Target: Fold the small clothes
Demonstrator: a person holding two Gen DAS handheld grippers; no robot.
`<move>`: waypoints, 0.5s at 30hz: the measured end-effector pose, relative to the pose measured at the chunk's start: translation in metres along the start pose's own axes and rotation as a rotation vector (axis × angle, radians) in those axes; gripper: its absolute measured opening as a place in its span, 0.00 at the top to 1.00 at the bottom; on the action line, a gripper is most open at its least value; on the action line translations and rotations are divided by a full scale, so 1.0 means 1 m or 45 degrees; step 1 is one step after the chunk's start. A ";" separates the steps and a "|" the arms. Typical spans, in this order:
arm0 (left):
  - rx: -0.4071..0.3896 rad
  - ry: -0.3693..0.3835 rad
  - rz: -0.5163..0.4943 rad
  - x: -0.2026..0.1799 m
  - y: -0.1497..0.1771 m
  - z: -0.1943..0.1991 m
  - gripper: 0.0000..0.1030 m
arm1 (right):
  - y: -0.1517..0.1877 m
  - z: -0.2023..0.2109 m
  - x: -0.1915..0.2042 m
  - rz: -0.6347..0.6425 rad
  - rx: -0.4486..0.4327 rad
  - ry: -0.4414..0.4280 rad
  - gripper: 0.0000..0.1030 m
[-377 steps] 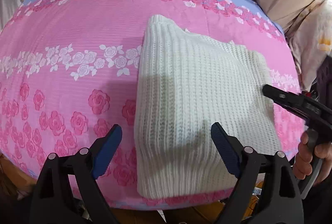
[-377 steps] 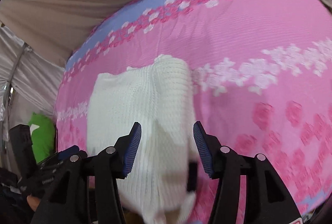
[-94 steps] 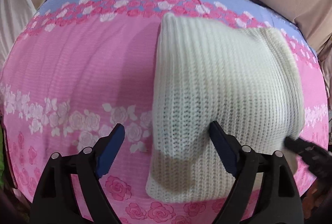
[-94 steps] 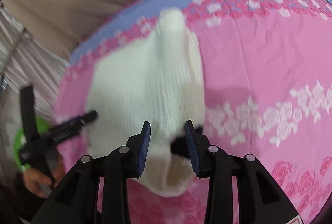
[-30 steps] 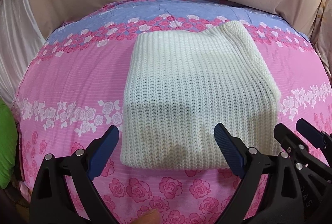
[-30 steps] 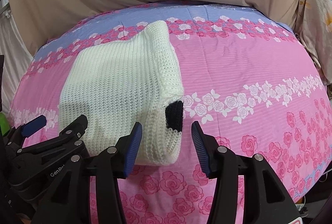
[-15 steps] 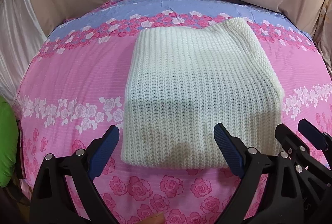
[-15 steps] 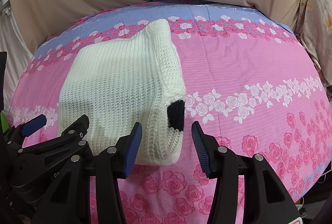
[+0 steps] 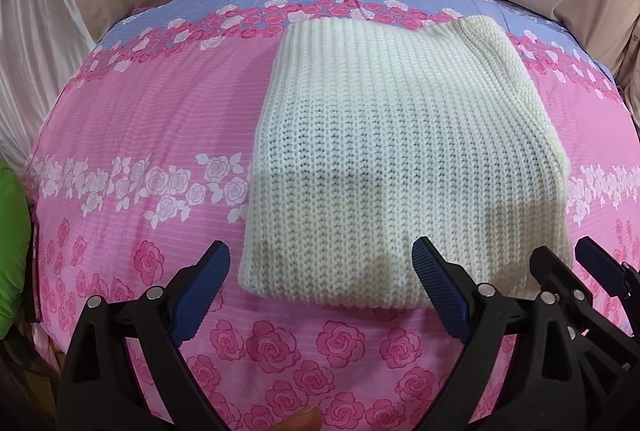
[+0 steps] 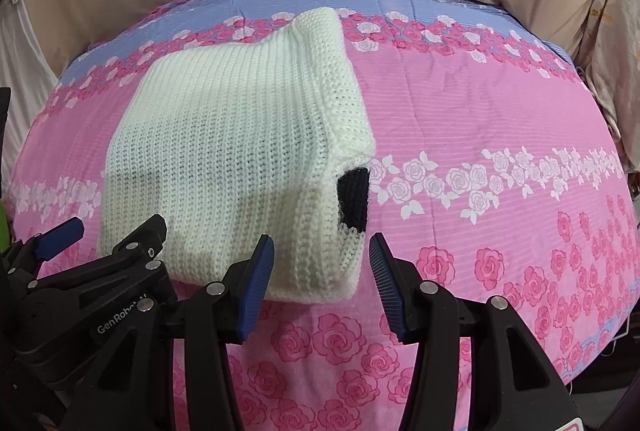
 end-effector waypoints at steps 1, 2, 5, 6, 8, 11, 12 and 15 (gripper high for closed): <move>-0.004 -0.005 -0.005 0.000 0.000 0.001 0.13 | 0.000 0.000 0.000 0.001 0.001 0.000 0.52; -0.008 -0.011 -0.009 -0.001 -0.001 0.002 0.13 | 0.000 0.001 0.000 0.000 0.000 0.001 0.52; -0.017 -0.041 -0.024 -0.001 -0.002 0.005 0.13 | -0.001 0.002 0.001 0.000 0.001 0.001 0.52; -0.014 -0.047 -0.026 -0.001 -0.002 0.005 0.13 | -0.001 0.002 0.002 0.000 0.003 0.000 0.52; -0.001 -0.046 -0.022 0.000 -0.001 0.004 0.13 | 0.000 0.002 0.002 -0.002 0.007 -0.004 0.52; 0.013 -0.043 -0.015 0.001 0.000 0.003 0.13 | 0.000 0.001 0.003 0.002 0.016 -0.007 0.52; 0.015 -0.042 -0.017 0.001 -0.001 0.003 0.12 | 0.000 0.001 0.003 0.003 0.017 -0.010 0.52; 0.018 -0.044 -0.025 0.000 0.000 0.003 0.12 | -0.003 0.004 0.001 -0.024 0.000 -0.016 0.50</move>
Point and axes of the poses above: each gripper's, at about its wrist camera, not at the fingertips, and z roughly against the way its jaws point, x to its left, y to its underside, the point moved 2 cm from there along -z, roughly the way its jaws point, and after that the axes turned 6 degrees about -x, right-handed, at the moved point
